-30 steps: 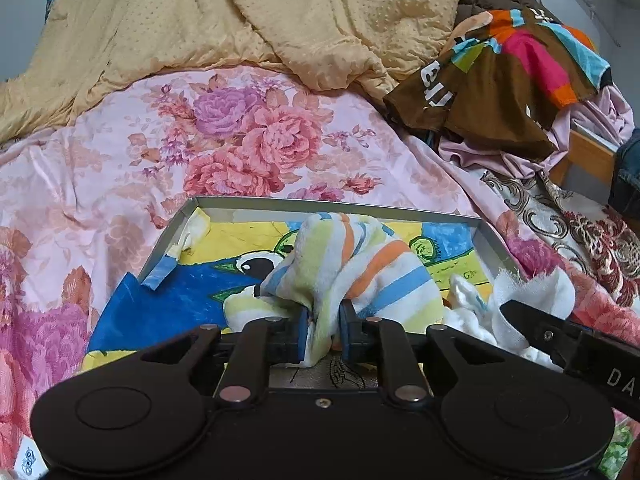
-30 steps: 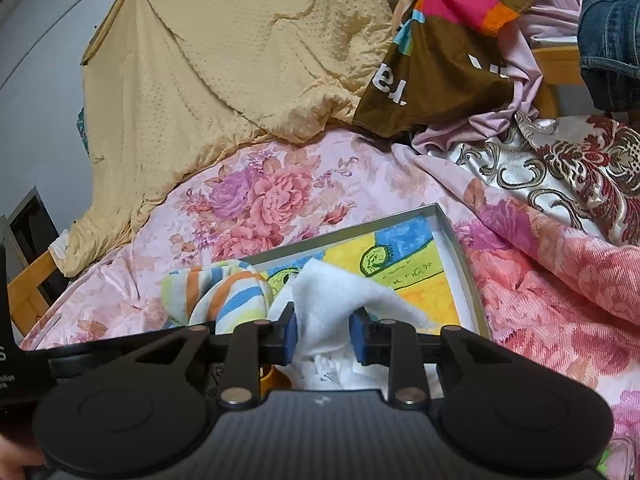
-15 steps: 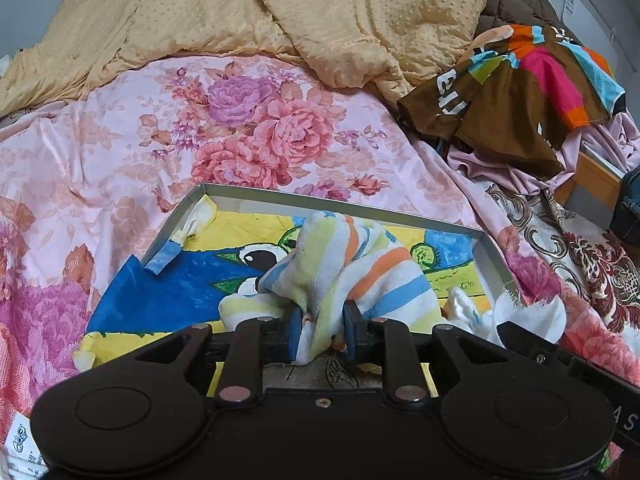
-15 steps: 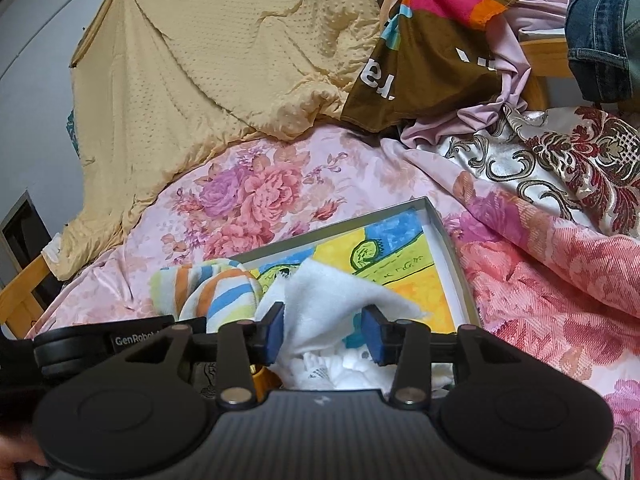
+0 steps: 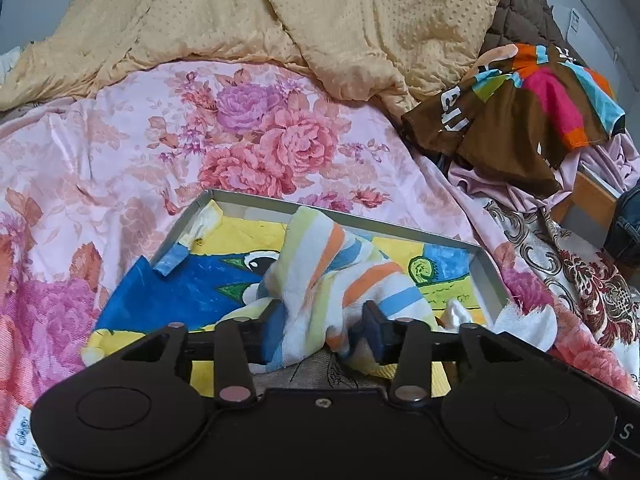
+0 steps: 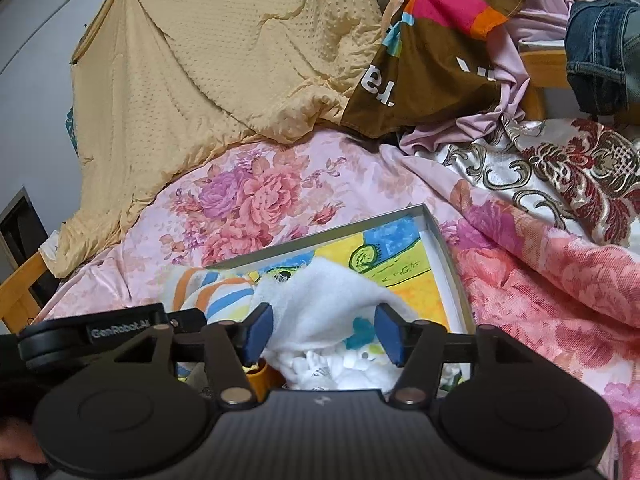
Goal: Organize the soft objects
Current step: 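Lower both items into the tray and open both tools, then move both tools back up from the tray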
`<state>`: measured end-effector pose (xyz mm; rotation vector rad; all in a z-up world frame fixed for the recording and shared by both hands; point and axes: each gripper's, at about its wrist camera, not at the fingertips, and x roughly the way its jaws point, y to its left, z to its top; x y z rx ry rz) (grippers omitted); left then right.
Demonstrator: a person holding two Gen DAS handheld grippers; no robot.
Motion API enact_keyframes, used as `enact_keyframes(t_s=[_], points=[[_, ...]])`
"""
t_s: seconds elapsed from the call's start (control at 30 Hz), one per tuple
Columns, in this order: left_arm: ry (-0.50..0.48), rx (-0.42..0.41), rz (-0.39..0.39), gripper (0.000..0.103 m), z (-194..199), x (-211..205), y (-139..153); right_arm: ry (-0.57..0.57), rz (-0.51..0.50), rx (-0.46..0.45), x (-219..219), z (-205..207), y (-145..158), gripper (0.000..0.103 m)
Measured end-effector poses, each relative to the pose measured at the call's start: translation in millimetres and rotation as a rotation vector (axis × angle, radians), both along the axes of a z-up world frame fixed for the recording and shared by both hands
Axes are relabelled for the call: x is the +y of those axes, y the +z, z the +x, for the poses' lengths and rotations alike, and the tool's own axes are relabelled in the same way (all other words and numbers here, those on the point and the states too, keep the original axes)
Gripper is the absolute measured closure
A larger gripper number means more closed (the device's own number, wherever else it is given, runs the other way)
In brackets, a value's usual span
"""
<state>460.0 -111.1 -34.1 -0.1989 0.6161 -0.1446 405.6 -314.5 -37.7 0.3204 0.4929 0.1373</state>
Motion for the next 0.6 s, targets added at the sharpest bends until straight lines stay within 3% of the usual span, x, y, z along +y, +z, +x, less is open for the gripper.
enact_keyframes(t_s=[0.23,0.6], points=[[-0.008,-0.033,0.022,0.033,-15.5,0.9,19.6,-0.010,-0.010,-0.034,-2.1,-13.0,15.1,0.021],[0.017,-0.124,0.090,0.008,-61.8,15.3,70.1,-0.028,-0.010,-0.110,-4.5,-49.5,54.2,0.004]])
